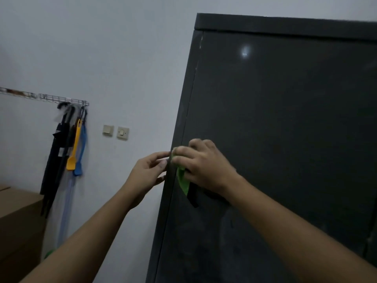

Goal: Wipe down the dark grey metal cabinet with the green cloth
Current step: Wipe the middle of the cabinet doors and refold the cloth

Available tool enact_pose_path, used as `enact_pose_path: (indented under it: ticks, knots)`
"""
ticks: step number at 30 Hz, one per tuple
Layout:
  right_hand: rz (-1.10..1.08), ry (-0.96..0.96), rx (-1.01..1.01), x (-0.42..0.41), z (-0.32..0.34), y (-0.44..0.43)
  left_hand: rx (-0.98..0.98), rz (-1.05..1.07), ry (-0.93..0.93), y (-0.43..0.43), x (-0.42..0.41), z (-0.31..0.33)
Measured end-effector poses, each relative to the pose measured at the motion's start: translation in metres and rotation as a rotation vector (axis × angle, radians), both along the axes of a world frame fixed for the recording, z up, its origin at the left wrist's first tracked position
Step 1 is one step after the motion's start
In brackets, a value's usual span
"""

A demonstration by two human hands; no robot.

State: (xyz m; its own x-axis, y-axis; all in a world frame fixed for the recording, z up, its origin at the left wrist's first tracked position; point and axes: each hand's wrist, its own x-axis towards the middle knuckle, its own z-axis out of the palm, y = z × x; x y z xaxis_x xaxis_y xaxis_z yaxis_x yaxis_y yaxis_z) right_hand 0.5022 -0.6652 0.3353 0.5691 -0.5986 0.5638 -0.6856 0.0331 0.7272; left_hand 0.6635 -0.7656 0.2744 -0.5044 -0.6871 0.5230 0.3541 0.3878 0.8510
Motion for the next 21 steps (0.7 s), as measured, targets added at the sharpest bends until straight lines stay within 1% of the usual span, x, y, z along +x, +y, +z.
enact_pose_path:
  ticks: [1,2,4,6,9,11,14,16,18,20,21]
  knots:
    - [0.018,-0.011,-0.043,-0.004,0.014,0.002,-0.031,0.030,-0.020,-0.001,0.000,0.000]
    - [0.034,-0.067,-0.112,-0.007,0.032,0.003,-0.065,0.062,-0.044,-0.003,-0.001,0.001]
    - [0.051,-0.243,-0.251,-0.009,0.072,0.007,-0.126,0.116,-0.077,-0.003,-0.003,0.002]
    - [0.032,-0.343,-0.313,-0.004,0.109,0.005,-0.193,0.138,-0.092,0.000,-0.005,0.006]
    - [-0.007,-0.348,-0.346,0.012,0.145,-0.011,-0.263,0.192,-0.123,0.003,-0.010,0.017]
    - [-0.015,-0.357,-0.333,0.022,0.155,-0.022,-0.263,0.217,-0.137,0.000,-0.014,0.020]
    - [-0.021,-0.301,-0.210,0.031,0.146,-0.030,-0.126,0.153,-0.118,-0.003,-0.016,0.018]
    - [-0.034,-0.214,-0.088,0.034,0.124,-0.031,0.029,0.012,-0.079,-0.002,-0.010,0.016]
    - [-0.038,-0.176,0.002,0.035,0.093,-0.030,0.171,-0.099,-0.047,-0.003,0.001,0.014]
    - [-0.025,-0.144,0.047,0.033,0.057,-0.028,0.256,-0.114,-0.012,-0.007,0.009,0.010]
    - [-0.023,-0.122,0.070,0.030,0.038,-0.027,0.273,-0.090,-0.001,-0.008,0.013,0.008]
